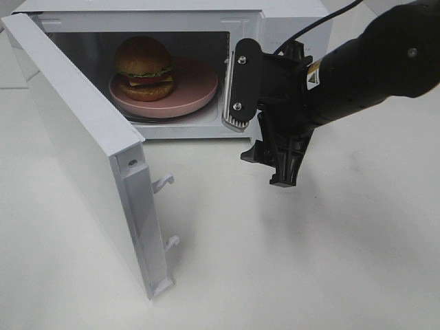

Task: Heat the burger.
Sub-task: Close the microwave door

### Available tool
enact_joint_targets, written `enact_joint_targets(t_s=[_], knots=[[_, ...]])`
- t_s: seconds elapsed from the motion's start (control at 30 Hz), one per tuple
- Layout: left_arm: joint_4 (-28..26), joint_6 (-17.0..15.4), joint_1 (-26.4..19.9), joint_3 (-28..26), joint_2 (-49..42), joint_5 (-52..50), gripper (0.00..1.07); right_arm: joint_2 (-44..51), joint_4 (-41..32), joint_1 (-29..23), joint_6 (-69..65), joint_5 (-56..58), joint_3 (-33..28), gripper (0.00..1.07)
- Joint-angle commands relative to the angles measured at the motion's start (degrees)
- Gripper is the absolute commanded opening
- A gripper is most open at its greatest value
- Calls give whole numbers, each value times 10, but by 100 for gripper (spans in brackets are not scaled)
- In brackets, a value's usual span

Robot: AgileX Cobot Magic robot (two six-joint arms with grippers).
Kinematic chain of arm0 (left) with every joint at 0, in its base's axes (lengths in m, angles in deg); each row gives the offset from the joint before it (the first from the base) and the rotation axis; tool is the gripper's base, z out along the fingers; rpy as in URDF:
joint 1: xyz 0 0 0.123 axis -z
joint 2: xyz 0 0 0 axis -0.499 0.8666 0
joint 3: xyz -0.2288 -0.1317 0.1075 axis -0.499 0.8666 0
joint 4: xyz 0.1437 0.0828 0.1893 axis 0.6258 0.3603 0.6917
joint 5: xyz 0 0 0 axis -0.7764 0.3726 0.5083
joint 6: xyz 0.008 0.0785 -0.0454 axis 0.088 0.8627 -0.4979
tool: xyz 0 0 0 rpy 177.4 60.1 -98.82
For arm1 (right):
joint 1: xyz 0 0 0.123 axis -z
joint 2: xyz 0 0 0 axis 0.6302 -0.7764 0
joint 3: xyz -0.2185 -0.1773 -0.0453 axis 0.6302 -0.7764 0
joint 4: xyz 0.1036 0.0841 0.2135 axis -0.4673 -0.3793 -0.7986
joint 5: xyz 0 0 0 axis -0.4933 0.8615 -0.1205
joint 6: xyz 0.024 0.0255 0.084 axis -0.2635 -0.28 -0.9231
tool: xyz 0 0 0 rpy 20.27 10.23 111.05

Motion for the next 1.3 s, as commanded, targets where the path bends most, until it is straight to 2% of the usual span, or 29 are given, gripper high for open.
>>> enact_joint_targets(t_s=[0.03, 0.3, 0.43, 0.77, 1.3], knots=[[-3, -1, -2, -1, -8, -7, 87, 26, 1, 1, -44, -1, -19, 75], [-3, -1, -2, -1, -8, -7, 87, 101, 1, 1, -180, 2, -89, 75], [-3, -1, -2, -1, -8, -7, 87, 144, 2, 1, -265, 39, -120, 75], [-3, -1, -2, -1, -8, -7, 87, 214, 22, 1, -403, 197, -125, 75], [-3, -1, -2, -1, -8, -7, 87, 324, 22, 1, -476, 378, -125, 75]])
